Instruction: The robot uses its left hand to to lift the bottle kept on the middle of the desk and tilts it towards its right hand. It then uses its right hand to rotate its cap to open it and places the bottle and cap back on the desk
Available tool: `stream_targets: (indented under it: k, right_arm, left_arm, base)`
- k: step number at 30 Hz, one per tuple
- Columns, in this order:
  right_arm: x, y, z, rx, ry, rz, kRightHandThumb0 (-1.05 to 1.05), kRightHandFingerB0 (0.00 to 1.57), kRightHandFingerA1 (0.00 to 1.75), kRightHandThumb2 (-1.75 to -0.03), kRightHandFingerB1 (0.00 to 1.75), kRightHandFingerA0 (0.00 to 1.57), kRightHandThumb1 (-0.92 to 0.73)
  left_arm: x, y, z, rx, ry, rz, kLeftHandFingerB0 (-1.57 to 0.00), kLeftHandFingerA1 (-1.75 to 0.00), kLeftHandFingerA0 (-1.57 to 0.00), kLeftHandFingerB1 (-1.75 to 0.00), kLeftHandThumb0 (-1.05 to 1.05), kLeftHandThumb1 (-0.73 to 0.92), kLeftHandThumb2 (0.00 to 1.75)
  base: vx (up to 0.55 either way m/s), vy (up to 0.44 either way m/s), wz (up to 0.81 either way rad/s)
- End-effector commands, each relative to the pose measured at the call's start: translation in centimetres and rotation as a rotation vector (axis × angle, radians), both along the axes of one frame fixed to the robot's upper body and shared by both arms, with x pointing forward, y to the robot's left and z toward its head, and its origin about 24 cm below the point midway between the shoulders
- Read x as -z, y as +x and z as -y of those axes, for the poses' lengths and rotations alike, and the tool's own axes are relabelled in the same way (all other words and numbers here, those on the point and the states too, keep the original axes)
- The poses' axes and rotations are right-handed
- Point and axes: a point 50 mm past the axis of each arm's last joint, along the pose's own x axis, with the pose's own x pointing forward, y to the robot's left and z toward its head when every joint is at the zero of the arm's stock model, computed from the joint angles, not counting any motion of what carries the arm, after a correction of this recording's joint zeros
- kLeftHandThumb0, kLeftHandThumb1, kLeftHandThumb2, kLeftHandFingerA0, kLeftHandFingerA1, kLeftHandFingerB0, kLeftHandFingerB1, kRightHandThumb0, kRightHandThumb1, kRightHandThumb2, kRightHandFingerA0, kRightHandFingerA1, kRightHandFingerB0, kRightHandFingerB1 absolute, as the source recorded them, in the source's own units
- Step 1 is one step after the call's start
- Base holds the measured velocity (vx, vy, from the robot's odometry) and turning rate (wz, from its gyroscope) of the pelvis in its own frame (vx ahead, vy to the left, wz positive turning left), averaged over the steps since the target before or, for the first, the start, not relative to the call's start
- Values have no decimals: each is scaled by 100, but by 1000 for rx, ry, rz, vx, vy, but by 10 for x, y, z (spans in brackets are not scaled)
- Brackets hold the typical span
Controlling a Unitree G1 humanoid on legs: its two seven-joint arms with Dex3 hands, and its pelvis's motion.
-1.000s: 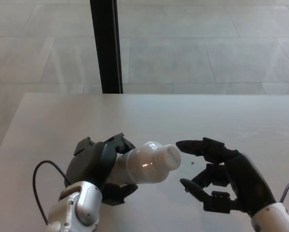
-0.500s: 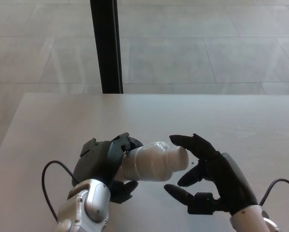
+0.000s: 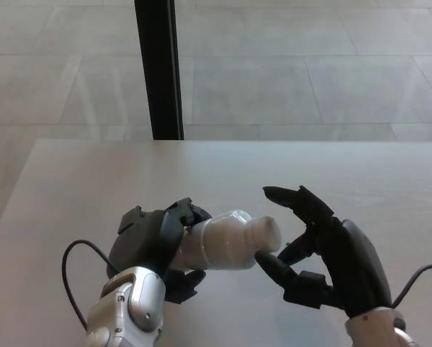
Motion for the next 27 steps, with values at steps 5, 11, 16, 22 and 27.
stream_targets:
  k: [5,11,16,22,27]
  right_arm:
    - [3,-5,7,7,15,35,-47,42,100,-59,49,97,-65]
    - [7,-5,10,-29,-8,-6,-44,42,103,-59,45,100,-64]
    - [11,-4,12,-44,-64,-36,-51,43,104,-59,42,105,-64]
    - [12,-3,11,-51,-88,-55,-53,41,98,-59,40,101,-64]
    - [10,-2,11,-57,-88,-52,-53,41,102,-59,39,100,-64]
  left_arm:
    - [2,-1,-4,-11,18,-4,-65,-122,-72,-76,2,70,82]
    - [0,0,-4,-17,17,-1,-65,-128,-69,-74,-1,72,75]
    - [-1,0,-3,-26,8,6,-68,-128,-73,-76,3,71,79]
    - [1,0,-3,-21,16,11,-69,-125,-73,-77,2,71,79]
    - [1,-1,-2,-28,17,5,-65,-106,-71,-69,2,72,75]
  base:
    - [0,0,0]
    - [0,0,0]
    - [0,0,0]
    - [0,0,0]
    - [0,0,0]
